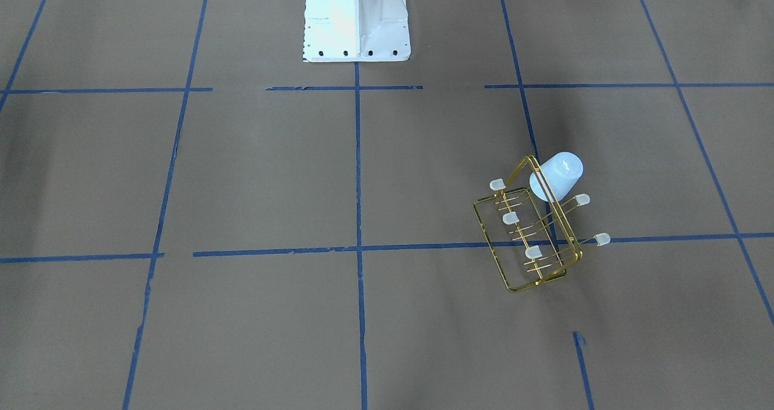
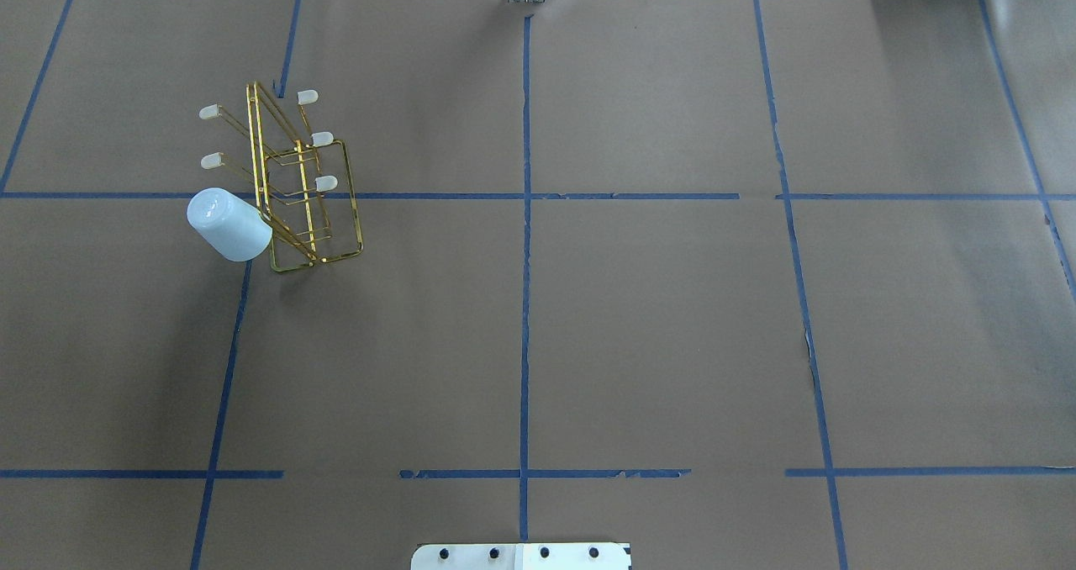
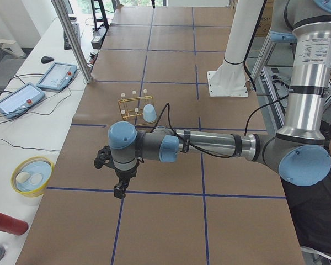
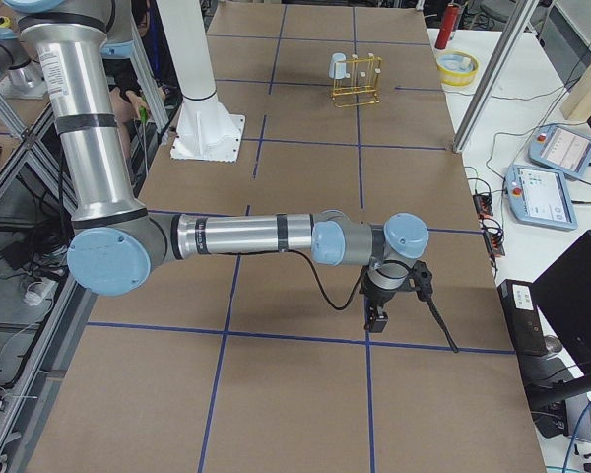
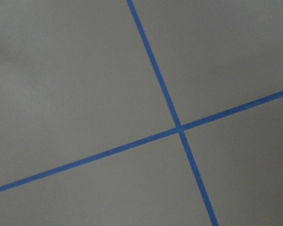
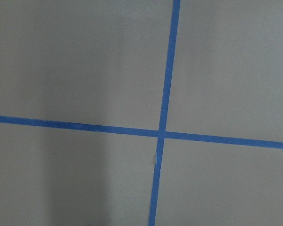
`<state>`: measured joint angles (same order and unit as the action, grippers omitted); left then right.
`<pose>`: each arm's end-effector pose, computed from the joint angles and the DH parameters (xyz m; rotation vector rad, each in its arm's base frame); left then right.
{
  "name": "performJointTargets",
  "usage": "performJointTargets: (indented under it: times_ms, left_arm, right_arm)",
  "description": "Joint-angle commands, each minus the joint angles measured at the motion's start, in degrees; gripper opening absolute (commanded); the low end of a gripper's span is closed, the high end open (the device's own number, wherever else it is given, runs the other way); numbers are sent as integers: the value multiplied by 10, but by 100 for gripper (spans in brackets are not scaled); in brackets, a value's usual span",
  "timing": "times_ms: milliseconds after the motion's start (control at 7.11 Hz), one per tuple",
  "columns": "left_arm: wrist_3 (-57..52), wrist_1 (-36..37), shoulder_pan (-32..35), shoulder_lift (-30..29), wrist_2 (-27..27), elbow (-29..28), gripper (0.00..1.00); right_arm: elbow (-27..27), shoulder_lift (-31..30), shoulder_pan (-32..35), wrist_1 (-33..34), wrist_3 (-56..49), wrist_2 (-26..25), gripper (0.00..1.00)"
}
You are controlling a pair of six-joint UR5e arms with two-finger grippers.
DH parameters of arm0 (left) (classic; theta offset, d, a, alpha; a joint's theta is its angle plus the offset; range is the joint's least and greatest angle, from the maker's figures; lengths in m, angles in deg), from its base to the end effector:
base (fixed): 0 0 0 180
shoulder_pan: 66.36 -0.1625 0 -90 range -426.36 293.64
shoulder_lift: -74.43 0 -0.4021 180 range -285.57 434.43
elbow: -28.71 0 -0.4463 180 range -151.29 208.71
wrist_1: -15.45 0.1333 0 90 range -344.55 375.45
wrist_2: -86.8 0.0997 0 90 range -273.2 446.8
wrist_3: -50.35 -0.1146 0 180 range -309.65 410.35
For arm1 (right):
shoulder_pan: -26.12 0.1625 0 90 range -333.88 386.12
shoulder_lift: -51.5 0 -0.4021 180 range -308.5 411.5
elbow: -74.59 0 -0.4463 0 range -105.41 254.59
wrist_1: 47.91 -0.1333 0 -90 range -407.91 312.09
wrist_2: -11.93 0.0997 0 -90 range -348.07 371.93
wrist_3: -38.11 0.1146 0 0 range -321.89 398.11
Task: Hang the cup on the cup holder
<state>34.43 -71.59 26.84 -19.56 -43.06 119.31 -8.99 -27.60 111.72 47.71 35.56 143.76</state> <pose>-0.0919 -0.5708 0.6130 0.1428 0.6829 0.2228 0.0092 -0.6215 0.6098 -0.0308 -0.7300 -0.1086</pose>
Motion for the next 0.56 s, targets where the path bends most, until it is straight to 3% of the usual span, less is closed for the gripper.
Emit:
performJointTargets:
  times_ms: [0,141,422]
  left_arm:
    - [-6,91,16,-11,-6,-4,100]
    - [-4,90,16,-8,-9,-23,100]
    - [72,85,17,-2,-65,-18,100]
  right_arm:
    - [0,0,0,0,0,0,100]
    - [0,0,0,0,0,0,100]
    - [0,0,0,0,0,0,100]
